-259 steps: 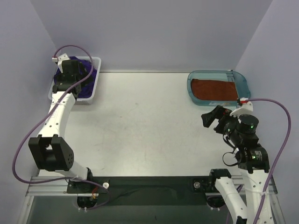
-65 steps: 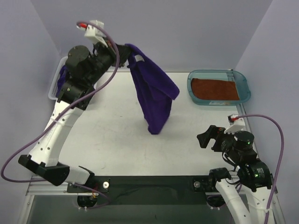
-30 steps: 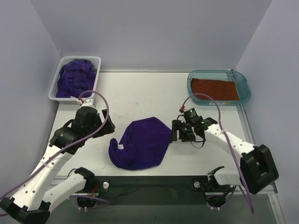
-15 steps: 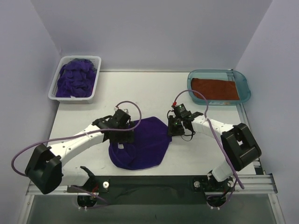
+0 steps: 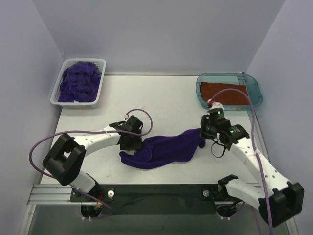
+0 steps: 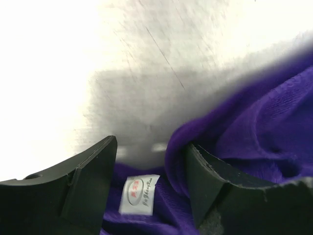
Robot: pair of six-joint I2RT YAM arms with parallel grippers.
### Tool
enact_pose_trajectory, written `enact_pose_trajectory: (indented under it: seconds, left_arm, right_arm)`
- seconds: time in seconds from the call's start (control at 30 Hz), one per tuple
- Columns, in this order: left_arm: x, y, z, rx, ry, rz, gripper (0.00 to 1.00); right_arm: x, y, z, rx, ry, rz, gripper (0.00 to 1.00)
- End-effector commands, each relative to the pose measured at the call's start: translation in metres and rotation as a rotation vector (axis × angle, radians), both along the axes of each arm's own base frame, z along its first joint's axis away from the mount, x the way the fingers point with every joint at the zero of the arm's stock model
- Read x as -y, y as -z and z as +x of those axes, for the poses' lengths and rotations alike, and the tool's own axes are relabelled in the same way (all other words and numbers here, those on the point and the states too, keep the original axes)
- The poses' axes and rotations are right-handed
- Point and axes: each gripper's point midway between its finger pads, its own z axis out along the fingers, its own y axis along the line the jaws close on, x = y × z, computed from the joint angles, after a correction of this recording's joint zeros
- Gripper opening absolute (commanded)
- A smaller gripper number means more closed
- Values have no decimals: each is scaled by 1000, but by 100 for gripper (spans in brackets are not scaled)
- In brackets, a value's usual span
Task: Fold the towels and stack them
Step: Flatten out the crumpled towel
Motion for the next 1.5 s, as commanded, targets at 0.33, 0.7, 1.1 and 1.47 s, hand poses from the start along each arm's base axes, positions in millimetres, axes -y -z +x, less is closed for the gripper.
enact_pose_trajectory:
  seconds: [0.33,0.7,1.1,1.47]
  left_arm:
    - [-66,-34,31,165,-228,-64,71]
    - [2,-70,-2,192,-36,-264,83]
    - [-7,-13,-29,59,-46,-165,70]
    - [-17,-2,-44,38,-60,-170,38]
  right_arm:
    - [89,12,-75,-53,336,-70,14]
    - [2,-47,-53,62,-111,65,58]
    - [-140,-9,-38,-95,-462,182,59]
    - [-211,38,-23,-234,-424,338,49]
